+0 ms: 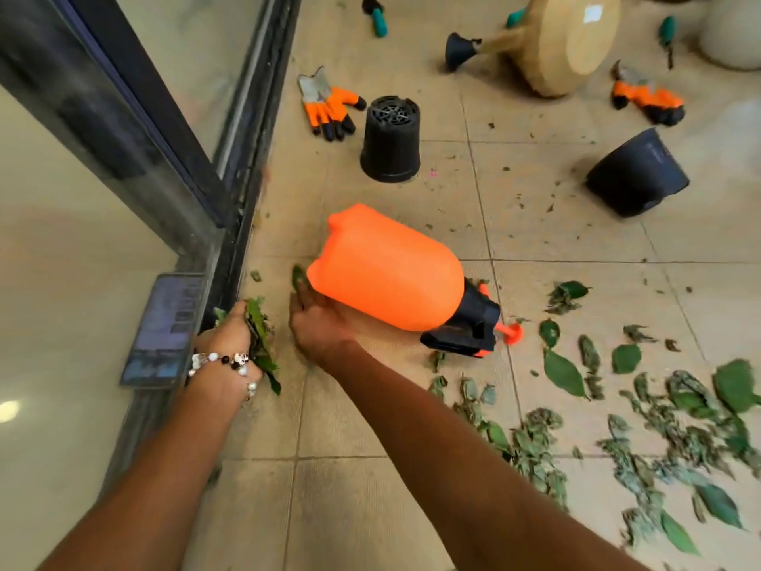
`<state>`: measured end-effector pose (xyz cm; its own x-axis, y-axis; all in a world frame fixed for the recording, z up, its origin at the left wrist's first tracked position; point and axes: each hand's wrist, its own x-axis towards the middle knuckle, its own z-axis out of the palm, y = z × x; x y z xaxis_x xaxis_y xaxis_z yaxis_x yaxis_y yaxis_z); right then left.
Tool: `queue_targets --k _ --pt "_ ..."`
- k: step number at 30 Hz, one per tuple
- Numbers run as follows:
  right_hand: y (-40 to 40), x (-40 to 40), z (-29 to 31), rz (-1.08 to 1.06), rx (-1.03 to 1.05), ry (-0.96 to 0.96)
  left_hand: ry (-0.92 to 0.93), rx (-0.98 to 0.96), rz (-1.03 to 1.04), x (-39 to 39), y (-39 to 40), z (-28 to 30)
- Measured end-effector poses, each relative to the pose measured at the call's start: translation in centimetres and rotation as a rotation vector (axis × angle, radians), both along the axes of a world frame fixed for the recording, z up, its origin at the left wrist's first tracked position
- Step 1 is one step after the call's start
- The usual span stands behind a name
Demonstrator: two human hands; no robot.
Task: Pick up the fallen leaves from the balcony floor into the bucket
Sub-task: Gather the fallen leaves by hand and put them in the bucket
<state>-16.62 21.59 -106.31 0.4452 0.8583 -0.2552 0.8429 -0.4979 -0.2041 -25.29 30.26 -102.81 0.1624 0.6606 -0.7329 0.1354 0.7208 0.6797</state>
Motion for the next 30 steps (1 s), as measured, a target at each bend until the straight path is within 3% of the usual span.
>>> queue_targets --k 3,5,10,13,17,22,26,30 --pt "-2.6 -0.7 0.0 0.152 0.173 -0.107 0.135 0.037 0.024 -0.1 -1.3 0.0" --pt "-4.8 -0.8 0.2 0.185 0.285 -0.144 0.132 0.033 -0.028 0.0 -2.9 0.1" --pt "-12.3 -1.4 1.4 0.149 0.434 0.040 0.057 0.025 -0.162 0.9 -7.9 0.9" --pt "-17.4 -1.3 3.6 -0.076 0.460 0.136 -0.042 0.034 -0.263 2.1 -11.7 2.6" --pt "-23.7 0.3 6.4 -0.448 0.705 0.158 -0.232 0.028 -0.507 5.1 -17.3 5.5" --pt "-31.4 4.2 8.2 -0.982 0.835 0.271 -0.214 0.151 -0.608 9.8 -23.7 8.2" --pt "-36.6 6.9 8.9 -1.129 0.670 0.300 -0.150 0.149 -0.706 12.4 -27.9 8.2" --pt "-38.6 10.6 8.4 -1.117 0.554 0.311 -0.145 0.059 -0.694 15.3 -28.2 6.8"
